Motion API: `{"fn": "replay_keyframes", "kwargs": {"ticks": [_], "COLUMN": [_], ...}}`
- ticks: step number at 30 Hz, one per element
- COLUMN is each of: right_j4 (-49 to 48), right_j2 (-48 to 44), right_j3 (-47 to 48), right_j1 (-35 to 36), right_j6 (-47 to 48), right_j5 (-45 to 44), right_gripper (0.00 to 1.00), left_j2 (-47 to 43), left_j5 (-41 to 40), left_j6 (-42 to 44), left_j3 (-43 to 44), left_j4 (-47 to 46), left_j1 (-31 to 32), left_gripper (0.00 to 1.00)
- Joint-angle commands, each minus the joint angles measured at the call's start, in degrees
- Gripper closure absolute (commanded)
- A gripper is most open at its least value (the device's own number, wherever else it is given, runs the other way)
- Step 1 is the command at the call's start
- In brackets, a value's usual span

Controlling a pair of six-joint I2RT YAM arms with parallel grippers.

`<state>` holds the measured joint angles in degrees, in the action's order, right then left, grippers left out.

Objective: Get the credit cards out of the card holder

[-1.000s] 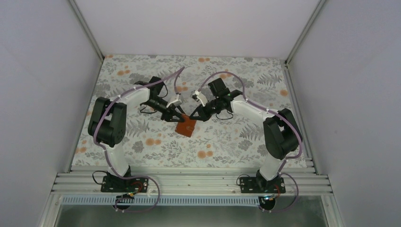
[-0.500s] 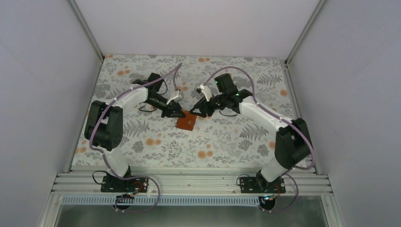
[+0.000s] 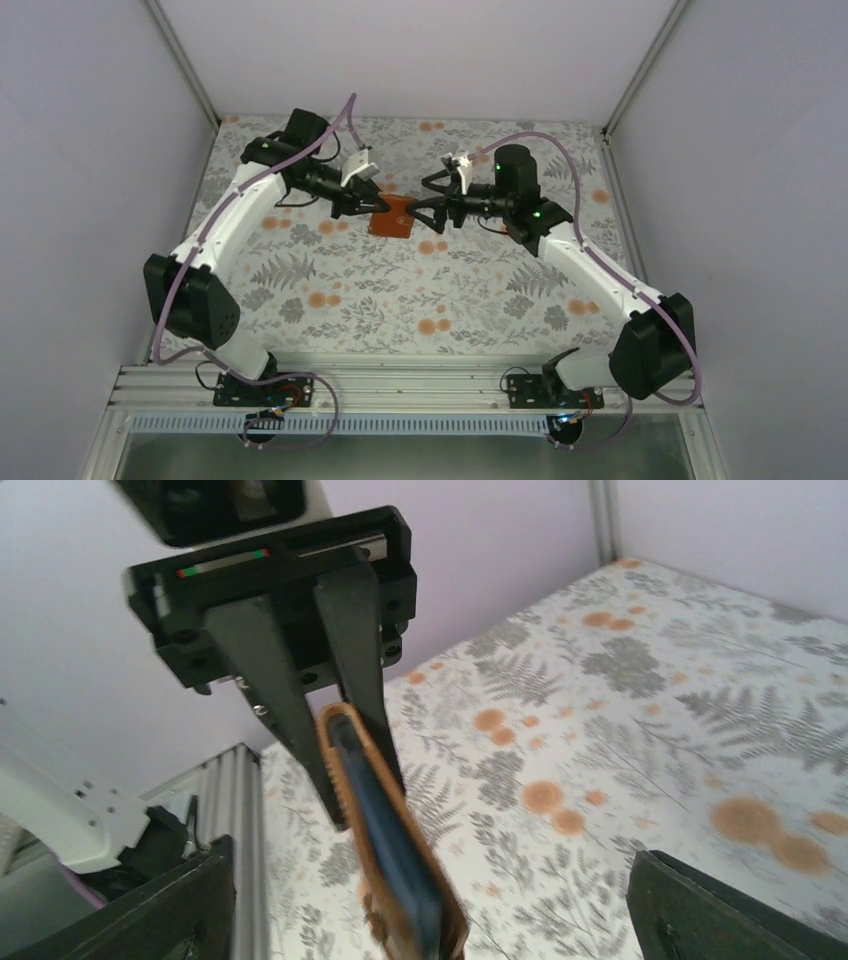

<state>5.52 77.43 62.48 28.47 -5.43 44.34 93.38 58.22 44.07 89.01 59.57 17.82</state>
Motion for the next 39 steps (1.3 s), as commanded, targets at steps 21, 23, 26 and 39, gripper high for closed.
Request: {"fn": "replay_keyframes", "kwargs": {"ticks": [21,23,26,39], "right_j4": [2.22,3.03,5.0,12.08], "right_j2": [-2.39,-1.59,0.46,0.44], "right_j3": [5.17,6.33,8.76,14.74], "right_j1": [4.31,4.27,4.26,4.2], "right_j6": [8.05,8.59,9.78,-4.14], "right_j5": [14.19,14.09,14.77,-31.48], "right_gripper": [0.96,0.96,0.96,0.34], "left_j2": [-10.14,-10.72,-11.45,-12.12], "left_j5": [-3.6,-1.09,1.02,-18.8], "left_j6": [-4.47,-4.26,-4.06,-24.15], "left_j3": [-3.55,-4.69,-5.09,-4.59], "left_j4": [2.22,1.74,0.93,-10.38], "left_j1": [1.77,1.99,3.23,3.73], "left_gripper": [0.45,0.45,0.48,0.98]}}
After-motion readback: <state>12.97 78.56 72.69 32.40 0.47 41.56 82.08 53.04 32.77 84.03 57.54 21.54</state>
